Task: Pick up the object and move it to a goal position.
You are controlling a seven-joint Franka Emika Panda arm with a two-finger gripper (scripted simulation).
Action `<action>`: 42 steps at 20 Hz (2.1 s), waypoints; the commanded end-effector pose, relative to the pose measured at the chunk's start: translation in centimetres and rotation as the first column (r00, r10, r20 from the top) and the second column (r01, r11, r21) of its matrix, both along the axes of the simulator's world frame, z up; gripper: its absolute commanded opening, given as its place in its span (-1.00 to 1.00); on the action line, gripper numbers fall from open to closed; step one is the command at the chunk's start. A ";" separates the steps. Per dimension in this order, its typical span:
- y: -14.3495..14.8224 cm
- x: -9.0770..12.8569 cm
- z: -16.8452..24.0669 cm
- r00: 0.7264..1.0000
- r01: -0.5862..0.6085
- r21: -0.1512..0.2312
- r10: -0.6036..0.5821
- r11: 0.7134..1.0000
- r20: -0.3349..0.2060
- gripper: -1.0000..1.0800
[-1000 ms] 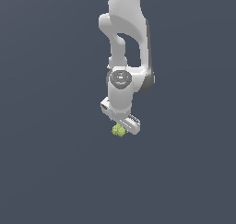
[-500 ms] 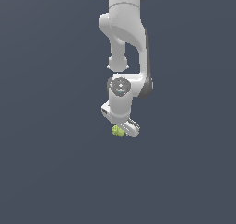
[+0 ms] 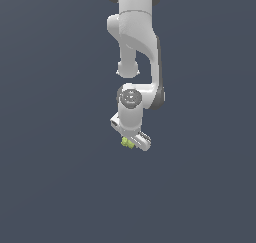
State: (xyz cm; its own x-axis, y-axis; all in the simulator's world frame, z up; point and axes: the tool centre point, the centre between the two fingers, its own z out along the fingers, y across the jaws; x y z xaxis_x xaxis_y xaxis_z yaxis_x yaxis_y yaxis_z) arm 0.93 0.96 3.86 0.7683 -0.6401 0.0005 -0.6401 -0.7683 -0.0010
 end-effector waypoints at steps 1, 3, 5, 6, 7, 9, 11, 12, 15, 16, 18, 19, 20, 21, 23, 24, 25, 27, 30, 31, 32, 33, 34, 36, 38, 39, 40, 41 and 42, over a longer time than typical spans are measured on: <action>-0.1 0.0 -0.1 1.000 0.001 0.000 -0.001 1.000 -0.001 -1.00; -0.1 0.0 -0.1 1.000 0.001 0.000 -0.001 1.000 -0.001 -1.00; -0.1 0.0 -0.1 1.000 0.001 0.000 -0.001 1.000 -0.001 -1.00; -0.1 0.0 -0.1 1.000 0.001 0.000 -0.001 1.000 -0.001 -1.00; -0.1 0.0 0.0 1.000 0.001 0.000 -0.001 1.000 0.000 -1.00; -0.1 0.1 0.1 1.000 0.001 0.000 -0.001 1.000 0.000 -1.00; -0.3 0.3 0.3 1.000 0.001 0.000 -0.001 1.000 0.000 -1.00; -0.5 0.4 0.5 1.000 0.001 0.000 -0.001 1.000 0.000 -1.00; -1.1 1.1 1.3 1.000 0.001 0.000 -0.001 1.000 0.000 -1.00; -1.4 1.4 1.6 1.000 0.001 0.000 -0.001 1.000 0.000 -1.00; -2.0 2.0 2.3 1.000 0.001 -0.001 -0.001 1.000 0.000 -1.00; -2.3 2.4 2.8 1.000 0.001 -0.001 -0.001 1.000 0.000 -1.00; -2.7 2.8 3.2 1.000 0.001 -0.001 -0.001 1.000 0.000 -1.00; -3.1 3.2 3.7 1.000 0.001 -0.001 -0.001 1.000 0.000 -1.00; -3.9 4.1 4.7 1.000 0.001 -0.001 -0.001 1.000 0.000 -1.00; -4.3 4.6 5.2 1.000 0.001 -0.001 -0.001 1.000 0.000 -1.00; -4.8 5.0 5.7 1.000 0.001 -0.001 -0.001 1.000 0.000 -1.00; -5.7 6.0 6.8 1.000 0.001 -0.001 -0.001 1.000 0.000 -1.00; -6.9 7.4 8.4 1.000 0.001 -0.001 -0.001 1.000 0.000 -1.00; -7.3 7.9 8.8 1.000 0.001 -0.001 -0.001 1.000 0.000 -1.00; -7.7 8.3 9.3 1.000 0.001 -0.001 -0.001 1.000 0.000 -1.00; -8.1 8.7 9.8 1.000 0.001 -0.001 -0.001 1.000 0.000 -1.00; -8.4 9.1 10.2 1.000 0.001 -0.001 -0.001 1.000 0.000 -1.00; -9.1 9.9 11.0 1.000 0.001 -0.001 -0.001 1.000 0.000 -1.00; -9.7 10.6 11.7 1.000 0.001 -0.001 -0.001 1.000 -0.001 -1.00; -10.0 11.0 12.1 1.000 0.001 -0.001 -0.001 1.000 -0.001 -1.00; -10.2 11.3 12.4 1.000 0.001 -0.001 -0.001 1.000 -0.001 -1.00; -10.5 11.6 12.7 1.000 0.001 -0.001 -0.001 1.000 -0.001 -1.00; -10.7 11.9 13.0 1.000 0.001 -0.001 -0.001 1.000 -0.001 -1.00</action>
